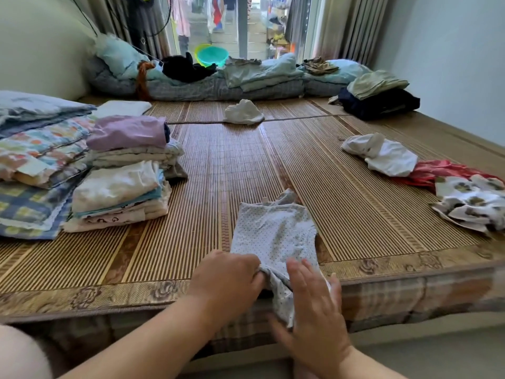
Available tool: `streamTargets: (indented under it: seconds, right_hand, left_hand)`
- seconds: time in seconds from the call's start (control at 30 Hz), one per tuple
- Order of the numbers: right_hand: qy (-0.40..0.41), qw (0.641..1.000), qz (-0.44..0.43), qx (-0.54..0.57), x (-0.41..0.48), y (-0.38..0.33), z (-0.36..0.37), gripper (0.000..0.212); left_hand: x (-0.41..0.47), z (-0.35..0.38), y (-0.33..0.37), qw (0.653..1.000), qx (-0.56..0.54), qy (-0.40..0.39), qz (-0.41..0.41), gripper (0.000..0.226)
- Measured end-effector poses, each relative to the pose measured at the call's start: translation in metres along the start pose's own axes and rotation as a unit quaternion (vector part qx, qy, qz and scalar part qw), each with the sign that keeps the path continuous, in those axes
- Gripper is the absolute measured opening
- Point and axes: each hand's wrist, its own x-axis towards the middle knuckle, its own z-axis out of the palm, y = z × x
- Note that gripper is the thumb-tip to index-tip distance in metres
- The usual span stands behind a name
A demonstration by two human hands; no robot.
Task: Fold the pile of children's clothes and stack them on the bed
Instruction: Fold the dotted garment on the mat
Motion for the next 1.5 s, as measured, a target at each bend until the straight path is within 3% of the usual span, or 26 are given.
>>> streamTargets:
  seconds: [0.1,0.17,0.23,0.3,0.37,0.43,0.47,0.57,0.7,0.77,0.83,0.93,1.0,1.1,1.17,1.27,1.33,1.4,1.43,1.5]
  right_hand:
    - [0.028,0.999,0.018,0.041,0.013,0.02,-0.014,0.042]
    - [-0.015,0.991,0.019,0.131,0.018,0.038,-0.024,0.03]
    - [-0.098,0.97,0.03,0.219,0.023,0.046,-0.035,0.029]
    - [-0.174,0.943,0.057,0.278,0.032,0.047,-0.044,0.023]
    - [-0.256,0.896,0.11,0.345,0.046,0.046,-0.053,0.018]
    - [-0.322,0.844,0.175,0.392,0.066,0.049,-0.06,0.019]
    - [-0.331,0.833,0.196,0.397,0.078,0.052,-0.062,0.02]
    - [-0.279,0.852,0.233,0.376,0.12,0.063,-0.058,0.023]
    - [-0.146,0.867,0.32,0.354,0.163,0.076,-0.031,0.027]
    - [-0.098,0.856,0.374,0.344,0.176,0.079,-0.02,0.049]
    - [-0.1,0.858,0.412,0.29,0.182,0.081,-0.016,0.063]
    - [-0.25,0.84,0.433,0.212,0.179,0.086,-0.01,0.082]
    - [-0.349,0.812,0.419,0.208,0.173,0.085,-0.002,0.069]
    - [-0.36,0.808,0.425,0.193,0.162,0.084,0.012,0.045]
    - [-0.333,0.802,0.441,0.228,0.158,0.083,0.015,0.042]
    - [-0.278,0.774,0.464,0.329,0.158,0.085,0.014,0.047]
    - [-0.249,0.752,0.467,0.393,0.159,0.085,0.011,0.047]
    - [-0.242,0.74,0.453,0.434,0.157,0.086,0.006,0.062]
    - [-0.251,0.737,0.435,0.453,0.156,0.085,0.002,0.074]
    - [-0.278,0.717,0.408,0.493,0.157,0.081,-0.006,0.075]
  left_hand:
    - [0.0,-0.005,-0.009,0.999,-0.001,-0.004,0.042,0.03]
    - [-0.005,-0.006,-0.021,0.994,-0.008,-0.069,0.087,0.02]
    - [-0.014,-0.008,-0.033,0.983,-0.031,-0.143,0.113,0.025]
    - [-0.023,-0.01,-0.044,0.976,-0.125,-0.156,0.081,0.033]
    - [-0.028,-0.01,-0.052,0.937,-0.315,-0.148,0.001,0.034]
    - [-0.023,-0.009,-0.054,0.88,-0.459,-0.11,-0.049,0.033]
    - [-0.016,-0.009,-0.053,0.869,-0.483,-0.084,-0.067,0.033]
    - [0.024,-0.01,-0.044,0.842,-0.524,-0.004,-0.13,0.032]
    - [0.092,0.006,-0.058,0.792,-0.556,0.06,-0.247,0.036]
    - [0.113,0.02,-0.067,0.81,-0.516,0.022,-0.28,0.05]
    - [0.119,0.031,-0.068,0.854,-0.423,-0.063,-0.296,0.067]
    - [0.114,0.045,-0.066,0.88,-0.345,-0.138,-0.297,0.08]
    - [0.11,0.047,-0.063,0.886,-0.32,-0.157,-0.296,0.08]
    - [0.111,0.047,-0.06,0.884,-0.32,-0.175,-0.292,0.085]
    - [0.11,0.046,-0.059,0.847,-0.407,-0.171,-0.295,0.091]
    - [0.106,0.044,-0.058,0.764,-0.561,-0.158,-0.276,0.1]
    - [0.1,0.04,-0.057,0.731,-0.613,-0.163,-0.252,0.093]
    - [0.095,0.039,-0.058,0.697,-0.653,-0.18,-0.233,0.083]
    - [0.092,0.04,-0.062,0.688,-0.665,-0.187,-0.222,0.08]
    - [0.087,0.039,-0.069,0.702,-0.655,-0.19,-0.203,0.079]
